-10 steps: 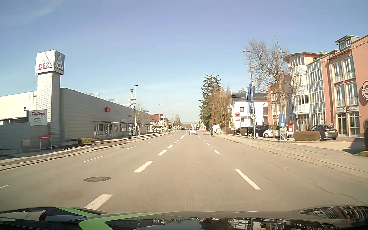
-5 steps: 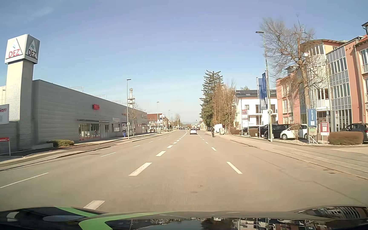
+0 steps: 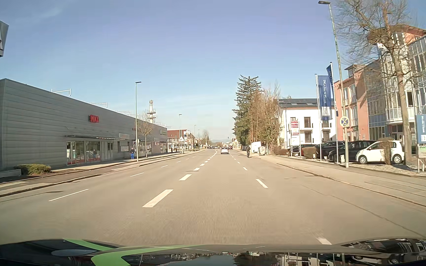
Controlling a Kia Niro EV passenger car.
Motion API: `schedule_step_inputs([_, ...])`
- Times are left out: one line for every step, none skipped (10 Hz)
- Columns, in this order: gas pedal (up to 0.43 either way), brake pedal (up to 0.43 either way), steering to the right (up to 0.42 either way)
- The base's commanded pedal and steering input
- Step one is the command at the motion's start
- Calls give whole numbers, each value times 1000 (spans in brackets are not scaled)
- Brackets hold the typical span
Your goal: Follow the waypoints while adhering to traffic rules and regulations
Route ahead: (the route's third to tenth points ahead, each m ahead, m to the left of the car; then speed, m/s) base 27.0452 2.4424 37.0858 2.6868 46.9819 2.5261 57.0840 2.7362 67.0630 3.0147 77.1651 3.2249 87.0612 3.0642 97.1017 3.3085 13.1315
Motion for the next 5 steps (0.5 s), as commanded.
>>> schedule_step_inputs([79,0,-3])
schedule_step_inputs([79,0,-3])
schedule_step_inputs([79,0,-3])
schedule_step_inputs([79,0,-3])
schedule_step_inputs([79,0,-3])
